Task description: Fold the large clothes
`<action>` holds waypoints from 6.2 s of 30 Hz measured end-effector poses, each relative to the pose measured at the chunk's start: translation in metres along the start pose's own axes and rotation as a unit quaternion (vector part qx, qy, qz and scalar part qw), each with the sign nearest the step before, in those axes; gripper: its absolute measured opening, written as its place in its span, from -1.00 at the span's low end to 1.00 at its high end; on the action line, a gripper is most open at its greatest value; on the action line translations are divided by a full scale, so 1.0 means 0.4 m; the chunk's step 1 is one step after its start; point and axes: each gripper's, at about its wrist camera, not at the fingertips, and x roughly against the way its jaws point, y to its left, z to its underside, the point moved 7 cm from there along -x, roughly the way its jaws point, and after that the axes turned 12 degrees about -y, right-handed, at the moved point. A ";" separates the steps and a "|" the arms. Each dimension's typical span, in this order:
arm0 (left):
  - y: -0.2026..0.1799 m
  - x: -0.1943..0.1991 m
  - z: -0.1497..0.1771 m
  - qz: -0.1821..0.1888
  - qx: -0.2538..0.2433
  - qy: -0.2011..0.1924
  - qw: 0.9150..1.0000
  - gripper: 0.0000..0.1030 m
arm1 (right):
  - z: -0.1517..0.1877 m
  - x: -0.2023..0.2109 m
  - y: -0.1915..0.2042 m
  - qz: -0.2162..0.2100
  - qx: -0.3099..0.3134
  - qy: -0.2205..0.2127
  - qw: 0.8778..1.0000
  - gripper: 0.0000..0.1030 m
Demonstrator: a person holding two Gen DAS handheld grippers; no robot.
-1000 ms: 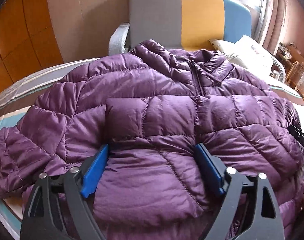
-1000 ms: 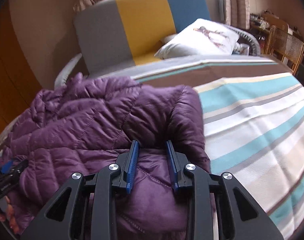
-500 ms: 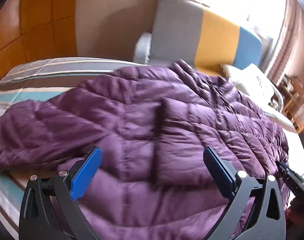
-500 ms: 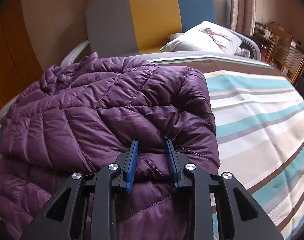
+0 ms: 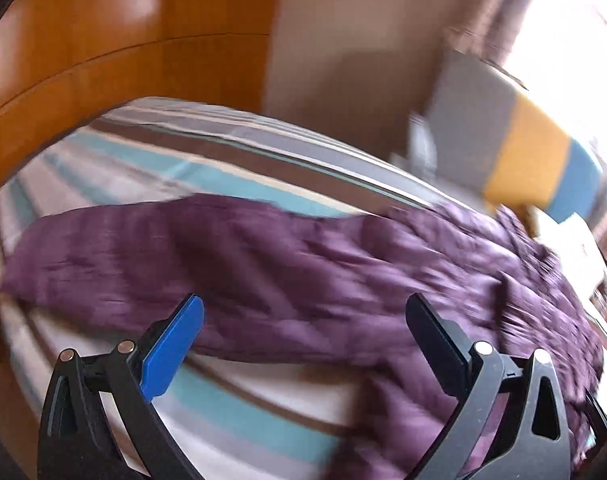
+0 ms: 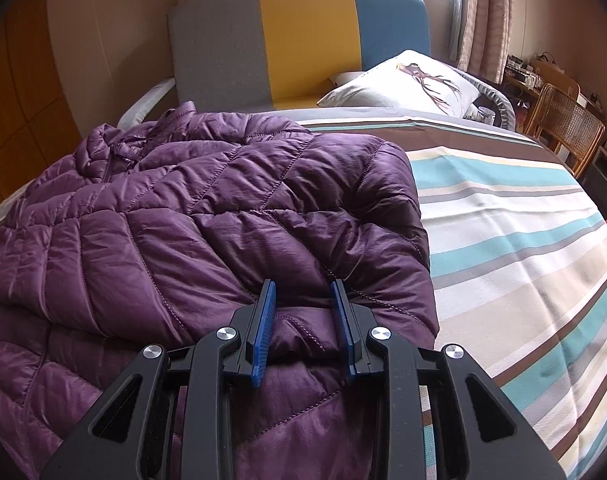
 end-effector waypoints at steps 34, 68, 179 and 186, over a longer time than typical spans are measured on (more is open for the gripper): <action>0.587 -0.127 0.004 -0.165 0.232 -0.006 0.959 -0.74 | 0.000 -0.004 0.007 0.010 0.009 -0.001 1.000 -0.45; -0.362 0.175 0.012 0.127 -0.170 -0.133 0.968 -0.84 | -0.001 -0.005 0.004 0.004 -0.001 -0.002 1.000 -0.45; -0.668 -0.409 0.033 0.098 -0.225 0.065 0.967 0.43 | -0.283 -0.417 0.229 -0.041 -0.001 0.028 0.999 -0.59; -0.656 -0.411 0.033 0.100 -0.209 0.066 0.970 0.45 | -0.288 -0.411 0.232 -0.038 0.003 0.016 0.999 -0.59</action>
